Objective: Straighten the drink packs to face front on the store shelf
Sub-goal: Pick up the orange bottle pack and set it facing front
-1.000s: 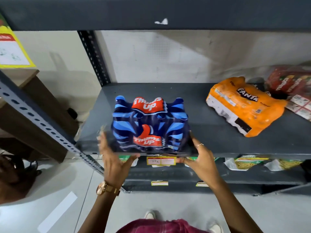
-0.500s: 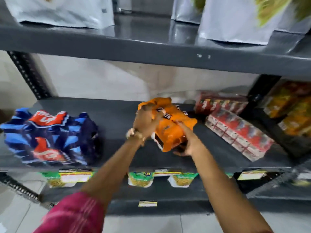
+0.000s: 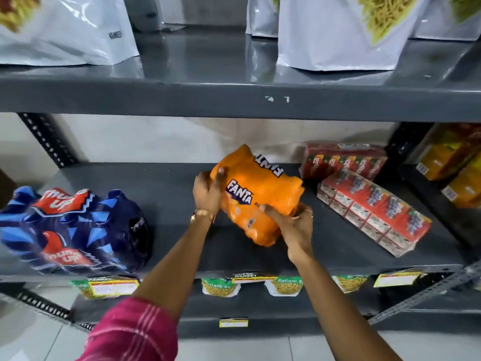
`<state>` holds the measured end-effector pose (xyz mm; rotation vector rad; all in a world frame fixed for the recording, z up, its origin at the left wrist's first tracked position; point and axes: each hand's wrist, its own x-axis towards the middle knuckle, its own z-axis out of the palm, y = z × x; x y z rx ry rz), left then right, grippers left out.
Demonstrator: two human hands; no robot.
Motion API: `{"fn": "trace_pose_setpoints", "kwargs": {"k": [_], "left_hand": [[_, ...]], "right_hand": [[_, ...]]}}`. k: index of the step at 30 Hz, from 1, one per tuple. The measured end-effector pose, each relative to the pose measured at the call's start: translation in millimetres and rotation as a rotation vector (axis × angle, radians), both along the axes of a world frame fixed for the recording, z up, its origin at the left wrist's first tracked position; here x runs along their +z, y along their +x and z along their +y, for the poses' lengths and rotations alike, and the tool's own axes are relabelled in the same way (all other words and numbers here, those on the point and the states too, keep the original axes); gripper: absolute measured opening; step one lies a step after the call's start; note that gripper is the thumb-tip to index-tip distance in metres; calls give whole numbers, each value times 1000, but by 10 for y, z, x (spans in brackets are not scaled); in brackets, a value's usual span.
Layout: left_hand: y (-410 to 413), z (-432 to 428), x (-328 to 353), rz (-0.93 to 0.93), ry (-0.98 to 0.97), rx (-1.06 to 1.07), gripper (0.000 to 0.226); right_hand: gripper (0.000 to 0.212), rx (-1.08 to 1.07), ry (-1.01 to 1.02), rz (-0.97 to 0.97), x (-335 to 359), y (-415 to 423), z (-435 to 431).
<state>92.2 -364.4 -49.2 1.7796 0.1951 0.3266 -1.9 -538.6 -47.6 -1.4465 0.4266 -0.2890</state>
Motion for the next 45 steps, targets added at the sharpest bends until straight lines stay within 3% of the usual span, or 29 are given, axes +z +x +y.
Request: {"fn": "trace_pose_setpoints", "kwargs": {"k": [2, 6, 7, 9, 11, 12, 14, 17, 19, 21, 24, 26, 30, 35, 37, 40, 42, 45], "left_hand": [[-157, 55, -138, -13, -28, -79, 60], [-150, 246, -151, -1, 499, -102, 43], [-178, 256, -89, 29, 550, -80, 38], [-361, 192, 94, 94, 481, -93, 47], [-535, 19, 297, 288, 163, -165, 66], [-571, -52, 381, 389, 16, -216, 81], [-520, -138, 555, 474, -87, -339, 106], [-367, -146, 816, 429, -187, -587, 81], [-231, -67, 898, 414, -218, -564, 92], [-122, 29, 838, 354, -184, -493, 102], [-250, 141, 618, 259, 53, -433, 80], [-425, 181, 340, 240, -11, -461, 70], [-791, 145, -118, 222, -132, -346, 77], [-951, 82, -412, 200, 364, -357, 75], [-900, 82, -429, 188, 410, -275, 58], [-907, 111, -424, 126, 382, -269, 41], [-937, 240, -451, 124, 388, -309, 42], [-1095, 503, -533, 127, 475, -445, 63]], "right_hand": [[90, 10, -167, -163, -54, -86, 3], [114, 48, -438, -254, -110, -187, -49], [121, 73, -455, -249, -120, -196, -55], [133, 105, -401, -212, -145, -213, -46], [136, 145, -362, -181, -122, -196, -55], [132, 158, -348, -170, -123, -188, -48], [120, 109, -284, -195, -154, -219, 47], [113, -46, -337, -213, -299, -406, 442], [90, -37, -370, -212, -460, -562, 660], [76, -108, -274, -183, -591, -597, 576], [98, -230, -177, -114, -700, -387, 38], [103, -128, -216, -55, -692, -204, -292], [103, 53, -333, 4, -574, 186, -598], [91, 353, -429, 62, -399, 513, -824], [82, 385, -436, 87, -469, 521, -867], [49, 349, -472, 29, -415, 255, -770], [39, 362, -494, 8, -413, -15, -721], [51, 447, -540, 36, -412, -443, -699]]}}
